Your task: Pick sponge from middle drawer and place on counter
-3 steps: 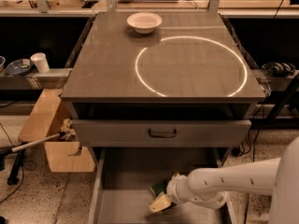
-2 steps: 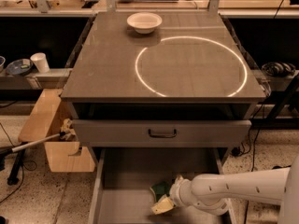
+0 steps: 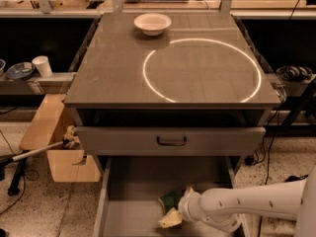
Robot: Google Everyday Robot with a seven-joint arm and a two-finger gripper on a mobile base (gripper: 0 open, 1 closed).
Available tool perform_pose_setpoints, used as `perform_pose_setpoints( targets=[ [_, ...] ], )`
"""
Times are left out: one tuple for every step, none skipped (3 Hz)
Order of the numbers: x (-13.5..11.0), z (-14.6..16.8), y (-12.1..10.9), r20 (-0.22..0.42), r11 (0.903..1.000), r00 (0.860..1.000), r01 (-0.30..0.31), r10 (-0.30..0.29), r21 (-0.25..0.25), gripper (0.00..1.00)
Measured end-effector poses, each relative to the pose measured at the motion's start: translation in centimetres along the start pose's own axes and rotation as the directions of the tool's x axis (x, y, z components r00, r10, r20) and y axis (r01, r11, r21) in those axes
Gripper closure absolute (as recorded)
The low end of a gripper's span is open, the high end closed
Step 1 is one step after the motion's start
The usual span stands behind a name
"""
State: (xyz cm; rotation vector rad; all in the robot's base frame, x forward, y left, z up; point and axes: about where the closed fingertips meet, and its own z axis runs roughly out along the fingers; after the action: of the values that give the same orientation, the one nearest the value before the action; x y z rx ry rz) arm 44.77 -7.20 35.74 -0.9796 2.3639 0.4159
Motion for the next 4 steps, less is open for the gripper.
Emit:
perform_pose_setpoints(
  targets=[
    [0.00,0.00,0.00,0.000,1.0000,1.000,0.000,0.000,0.000,0.00],
    [0.00,0.00,0.00,0.000,1.0000,1.000,0.000,0.000,0.000,0.19],
    [0.00,0.00,0.00,0.000,1.0000,1.000,0.000,0.000,0.000,0.42],
    [0.00,0.00,0.01,0.000,1.0000,1.000,0.000,0.000,0.000,0.66]
  ],
)
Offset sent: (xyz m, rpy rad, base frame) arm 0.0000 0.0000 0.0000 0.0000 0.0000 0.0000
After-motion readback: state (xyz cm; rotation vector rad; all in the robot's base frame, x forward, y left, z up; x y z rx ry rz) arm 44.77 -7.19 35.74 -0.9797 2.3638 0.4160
